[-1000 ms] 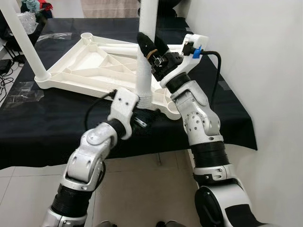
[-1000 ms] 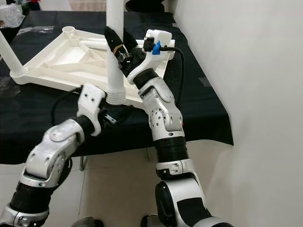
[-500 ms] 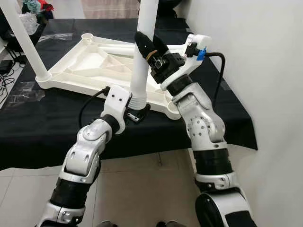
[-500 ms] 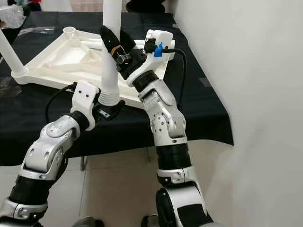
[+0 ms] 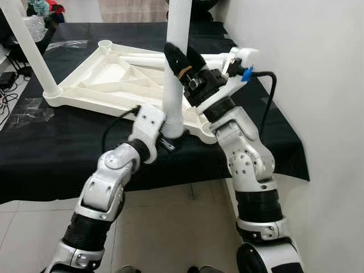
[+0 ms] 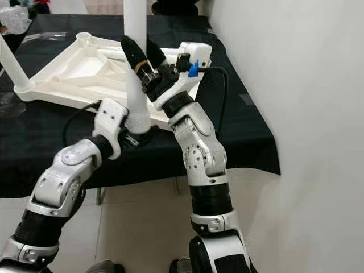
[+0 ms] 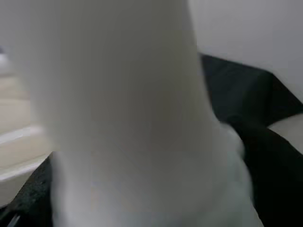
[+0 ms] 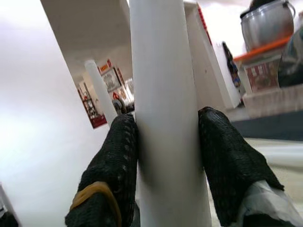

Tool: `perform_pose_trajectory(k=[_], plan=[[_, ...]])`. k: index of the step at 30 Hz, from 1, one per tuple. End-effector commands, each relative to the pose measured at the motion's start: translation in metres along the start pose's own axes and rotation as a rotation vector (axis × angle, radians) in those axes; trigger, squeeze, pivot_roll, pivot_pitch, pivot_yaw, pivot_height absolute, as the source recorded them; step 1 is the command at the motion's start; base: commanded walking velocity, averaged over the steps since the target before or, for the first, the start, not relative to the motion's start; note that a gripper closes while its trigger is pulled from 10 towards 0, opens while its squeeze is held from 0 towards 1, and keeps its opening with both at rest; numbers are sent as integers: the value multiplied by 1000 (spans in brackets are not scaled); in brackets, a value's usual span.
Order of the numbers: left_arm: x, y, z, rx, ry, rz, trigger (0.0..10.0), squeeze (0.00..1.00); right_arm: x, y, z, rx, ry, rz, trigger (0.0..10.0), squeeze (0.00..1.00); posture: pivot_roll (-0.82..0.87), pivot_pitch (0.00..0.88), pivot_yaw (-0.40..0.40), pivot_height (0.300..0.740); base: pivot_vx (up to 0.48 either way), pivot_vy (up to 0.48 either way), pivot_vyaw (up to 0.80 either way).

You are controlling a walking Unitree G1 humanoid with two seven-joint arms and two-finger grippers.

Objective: Building children table

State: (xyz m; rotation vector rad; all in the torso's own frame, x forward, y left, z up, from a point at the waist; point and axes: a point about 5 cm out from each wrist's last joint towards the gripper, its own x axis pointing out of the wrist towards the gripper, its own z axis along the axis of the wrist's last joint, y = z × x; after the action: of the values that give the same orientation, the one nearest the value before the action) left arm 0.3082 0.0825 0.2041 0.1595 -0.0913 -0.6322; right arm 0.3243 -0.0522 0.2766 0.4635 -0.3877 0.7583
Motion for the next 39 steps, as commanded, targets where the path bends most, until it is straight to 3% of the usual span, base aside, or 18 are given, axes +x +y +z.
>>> perform_pose_trajectory(k=[1, 5, 12, 13, 28, 29, 30, 31, 36, 37, 39], plan=[[-1, -3, 6, 7, -37, -22, 10000, 0, 0, 3, -5, 9, 20, 5, 0, 0, 11, 92, -69, 740, 0, 0, 0], [2, -7, 7, 8, -46, -20, 10000, 0, 1, 2, -3, 2, 13, -6, 0, 0, 9, 88, -68, 740, 0, 0, 0], [4, 4, 9, 22, -59, 63, 10000, 0, 1, 3, -3, -6, 10, -5, 0, 0, 9, 83, -69, 740, 0, 0, 0], [3, 7, 9, 44, -52, 84, 0, 0, 1, 2, -2, -9, 10, -7, 0, 0, 7, 82, -66, 740, 0, 0, 0], [-1, 18, -1, 147, 17, 143, 0, 0, 2, -6, 8, -32, -5, -33, 0, 0, 8, 83, -68, 740, 0, 0, 0], [-3, 20, -1, 188, 28, 140, 10000, 0, 3, -7, 8, -41, 6, -35, 353, 0, 7, 84, -67, 740, 0, 0, 0], [-5, 23, -1, 219, 37, 129, 10000, 0, 3, -7, 8, -56, 17, -36, 10000, 0, 8, 86, -66, 740, 0, 0, 0], [-7, 26, -1, 267, 51, 127, 10000, 0, 3, -8, 7, -67, 27, -36, 10000, 1000, 8, 86, -66, 740, 0, 0, 0], [-10, 32, 0, 329, 68, 125, 10000, 0, 3, -8, 6, -82, 41, -33, 10000, 1000, 9, 90, -65, 740, 0, 0, 0], [-12, 33, -1, 354, 73, 110, 10000, 0, 3, -8, 5, -88, 48, -27, 10000, 0, 9, 90, -65, 740, 0, 0, 0], [-13, 35, -1, 388, 78, 100, 10000, 0, 5, -7, 5, -90, 55, -22, 10000, 0, 10, 92, -67, 740, 0, 0, 0]])
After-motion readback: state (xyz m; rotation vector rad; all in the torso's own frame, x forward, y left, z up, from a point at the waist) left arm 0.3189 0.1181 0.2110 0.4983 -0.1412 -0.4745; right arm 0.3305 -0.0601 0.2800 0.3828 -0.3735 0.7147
